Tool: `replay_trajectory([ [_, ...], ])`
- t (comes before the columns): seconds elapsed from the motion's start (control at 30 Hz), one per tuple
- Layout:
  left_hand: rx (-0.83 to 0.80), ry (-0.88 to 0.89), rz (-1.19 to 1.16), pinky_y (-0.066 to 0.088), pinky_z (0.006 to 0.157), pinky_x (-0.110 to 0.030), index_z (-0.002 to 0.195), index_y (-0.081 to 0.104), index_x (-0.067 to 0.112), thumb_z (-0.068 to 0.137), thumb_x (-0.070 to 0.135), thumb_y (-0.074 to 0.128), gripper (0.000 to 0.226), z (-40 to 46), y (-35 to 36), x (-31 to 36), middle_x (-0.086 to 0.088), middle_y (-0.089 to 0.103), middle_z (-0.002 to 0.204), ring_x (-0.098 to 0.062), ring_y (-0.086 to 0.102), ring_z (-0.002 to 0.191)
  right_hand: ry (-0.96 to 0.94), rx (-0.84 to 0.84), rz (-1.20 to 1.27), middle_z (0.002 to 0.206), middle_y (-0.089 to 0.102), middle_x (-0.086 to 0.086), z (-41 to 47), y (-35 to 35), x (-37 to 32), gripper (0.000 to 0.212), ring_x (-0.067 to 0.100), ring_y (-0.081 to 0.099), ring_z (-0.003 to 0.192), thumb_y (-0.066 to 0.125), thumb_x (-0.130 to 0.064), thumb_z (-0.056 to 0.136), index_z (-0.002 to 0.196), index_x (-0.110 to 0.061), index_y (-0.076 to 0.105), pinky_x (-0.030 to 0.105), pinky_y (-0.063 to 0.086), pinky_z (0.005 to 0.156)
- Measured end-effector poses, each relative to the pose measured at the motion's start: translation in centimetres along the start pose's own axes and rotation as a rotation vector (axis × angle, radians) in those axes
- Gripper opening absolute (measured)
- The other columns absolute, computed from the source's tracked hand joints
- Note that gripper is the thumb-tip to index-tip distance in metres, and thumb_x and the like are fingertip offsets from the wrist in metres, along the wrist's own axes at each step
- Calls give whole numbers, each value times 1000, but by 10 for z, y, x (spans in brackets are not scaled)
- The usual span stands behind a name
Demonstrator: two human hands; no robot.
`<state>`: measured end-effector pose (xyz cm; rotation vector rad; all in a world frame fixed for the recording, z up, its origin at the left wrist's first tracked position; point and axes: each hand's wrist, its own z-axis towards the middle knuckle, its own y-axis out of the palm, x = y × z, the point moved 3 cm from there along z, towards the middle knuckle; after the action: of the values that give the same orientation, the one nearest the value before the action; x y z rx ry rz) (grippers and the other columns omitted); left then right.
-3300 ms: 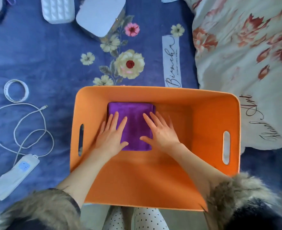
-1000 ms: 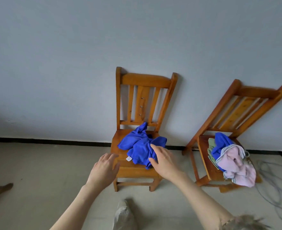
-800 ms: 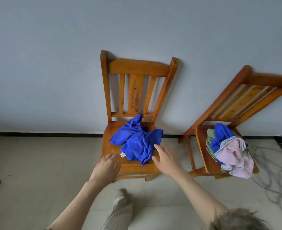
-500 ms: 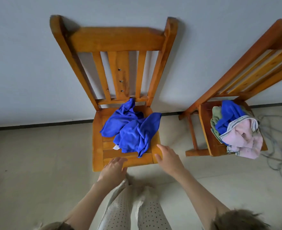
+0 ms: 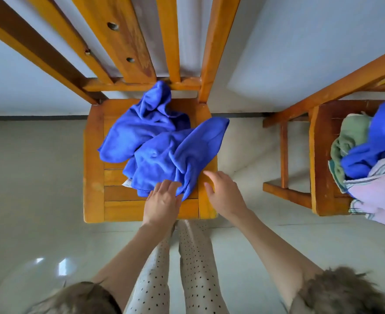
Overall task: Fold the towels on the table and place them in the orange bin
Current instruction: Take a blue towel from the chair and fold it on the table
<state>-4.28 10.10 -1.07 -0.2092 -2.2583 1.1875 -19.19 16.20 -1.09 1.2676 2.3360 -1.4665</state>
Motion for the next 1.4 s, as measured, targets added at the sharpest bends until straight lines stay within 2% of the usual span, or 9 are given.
replay_trajectory([
  [0.13,20,29,149,50,51,-36,83,64,7,50,19,90,43,24,20,10,-9,59,75,-31,59,64,-96,87,32,112,64,11,24,13,7,31,30,59,102,52,-16,93,123,-9,57,43,49,86],
  [0.3,1,-61,249,48,47,-33,70,62,8,53,16,89,33,34,27,3,-8,57,71,-30,59,64,-207,152,-10,104,63,12,35,15,6,28,32,61,92,57,-11,87,114,-8,62,46,52,74],
  [0.5,48,-25,-86,45,66,-39,84,62,4,82,11,68,9,26,-3,6,-9,59,83,-30,56,77,-343,231,-136,107,62,11,35,3,-10,39,32,61,90,64,-17,72,111,-13,64,41,51,65],
  [0.63,71,-45,-355,43,68,-20,85,59,7,86,9,62,3,9,-46,17,3,59,76,-9,52,69,-463,298,-215,98,65,3,32,-10,-35,20,26,61,89,54,-22,73,84,-18,70,38,44,68],
  [0.7,114,-52,-420,40,64,-9,83,56,13,86,6,61,9,1,-76,20,9,57,70,0,54,70,-465,330,-232,90,64,0,30,-21,-47,9,24,61,85,63,-20,72,78,-18,69,36,39,70],
  [0.83,199,16,-425,37,66,-2,87,58,11,87,4,59,7,-8,-151,25,14,57,75,0,53,70,-396,400,-282,74,66,-2,14,-58,-78,11,22,63,72,61,-25,77,79,-17,69,33,44,64],
  [1.0,316,153,-363,34,67,-1,83,56,12,87,0,56,12,-29,-252,31,19,55,76,8,51,71,-291,443,-282,70,66,1,-19,-108,-116,18,25,63,65,70,-14,65,82,-14,68,36,47,58],
  [1.2,500,207,-419,38,66,-7,84,55,21,82,21,49,6,-92,-356,25,13,60,76,-6,52,72,-277,544,-220,72,62,12,-64,-168,-178,14,33,62,59,65,-4,66,80,-5,66,34,51,49],
  [1.4,657,249,-400,37,66,-4,83,55,20,87,0,53,20,-151,-437,12,14,59,76,5,53,74,-187,655,-55,108,58,11,-99,-211,-250,21,30,59,95,52,-13,92,110,-4,58,36,47,75],
])
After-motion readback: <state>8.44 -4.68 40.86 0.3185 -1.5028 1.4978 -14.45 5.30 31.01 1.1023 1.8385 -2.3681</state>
